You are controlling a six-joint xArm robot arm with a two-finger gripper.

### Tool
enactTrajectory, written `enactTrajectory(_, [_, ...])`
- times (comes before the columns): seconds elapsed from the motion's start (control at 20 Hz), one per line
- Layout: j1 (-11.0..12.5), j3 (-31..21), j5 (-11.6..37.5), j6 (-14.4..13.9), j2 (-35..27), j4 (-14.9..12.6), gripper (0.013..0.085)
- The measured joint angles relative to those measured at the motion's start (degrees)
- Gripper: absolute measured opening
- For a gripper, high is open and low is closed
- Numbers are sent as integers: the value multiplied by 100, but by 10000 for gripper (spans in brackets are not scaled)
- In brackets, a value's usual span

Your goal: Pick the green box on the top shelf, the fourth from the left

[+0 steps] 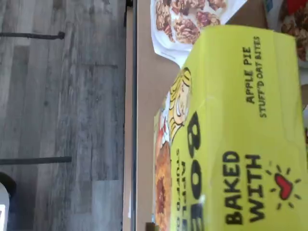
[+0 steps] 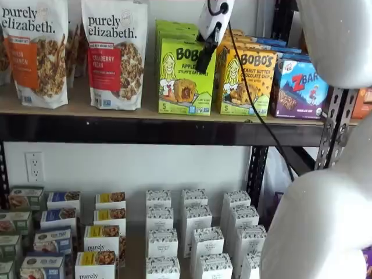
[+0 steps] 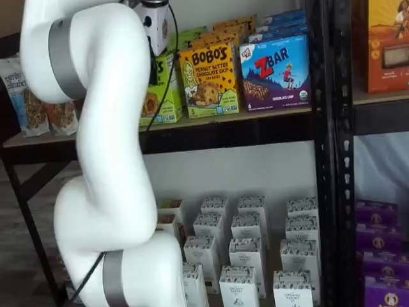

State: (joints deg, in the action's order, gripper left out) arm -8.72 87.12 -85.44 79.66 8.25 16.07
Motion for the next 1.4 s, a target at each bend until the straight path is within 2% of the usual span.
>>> enactTrajectory(0.95, [-17,-33,40,-14,34,-57,610])
enactTrajectory(1.25, [-33,-60,69,-28,51,-52,450])
enactTrajectory(1.4, [-41,-53,61,-35,48,-73,450])
